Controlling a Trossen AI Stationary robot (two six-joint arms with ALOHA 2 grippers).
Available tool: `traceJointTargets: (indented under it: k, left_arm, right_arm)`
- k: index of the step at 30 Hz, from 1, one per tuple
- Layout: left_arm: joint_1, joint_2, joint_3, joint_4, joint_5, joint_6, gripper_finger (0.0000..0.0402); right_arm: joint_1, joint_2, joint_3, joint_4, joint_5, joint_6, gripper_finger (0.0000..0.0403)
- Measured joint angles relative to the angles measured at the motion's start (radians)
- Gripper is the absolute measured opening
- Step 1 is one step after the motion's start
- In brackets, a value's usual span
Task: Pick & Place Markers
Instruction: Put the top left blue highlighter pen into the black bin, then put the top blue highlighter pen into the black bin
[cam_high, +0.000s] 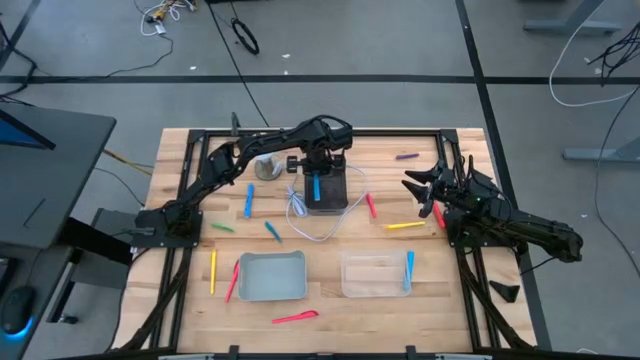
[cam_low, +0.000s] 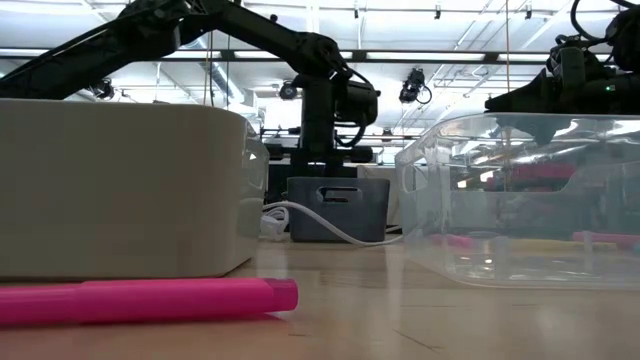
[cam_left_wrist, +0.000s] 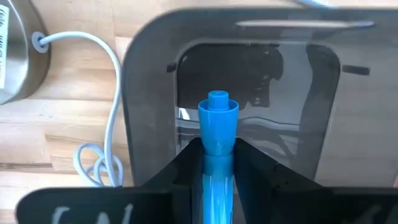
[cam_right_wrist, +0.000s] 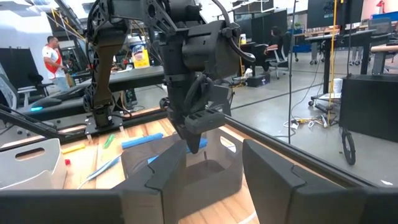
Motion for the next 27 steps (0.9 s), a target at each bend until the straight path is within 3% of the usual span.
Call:
traceJointTargets:
  k: [6,27]
  left_arm:
    - [0.0,0.0,0.0,0.0,0.024,0.017,0.0089]
    - [0.0,0.0,0.0,-0.005,0.021,-0.008,0.0173]
  right_arm:
    - [0.0,0.0,0.0,0.0,0.0,0.0,0.0159]
    - [0.0,0.0,0.0,0.0,0.0,0.0,0.0159]
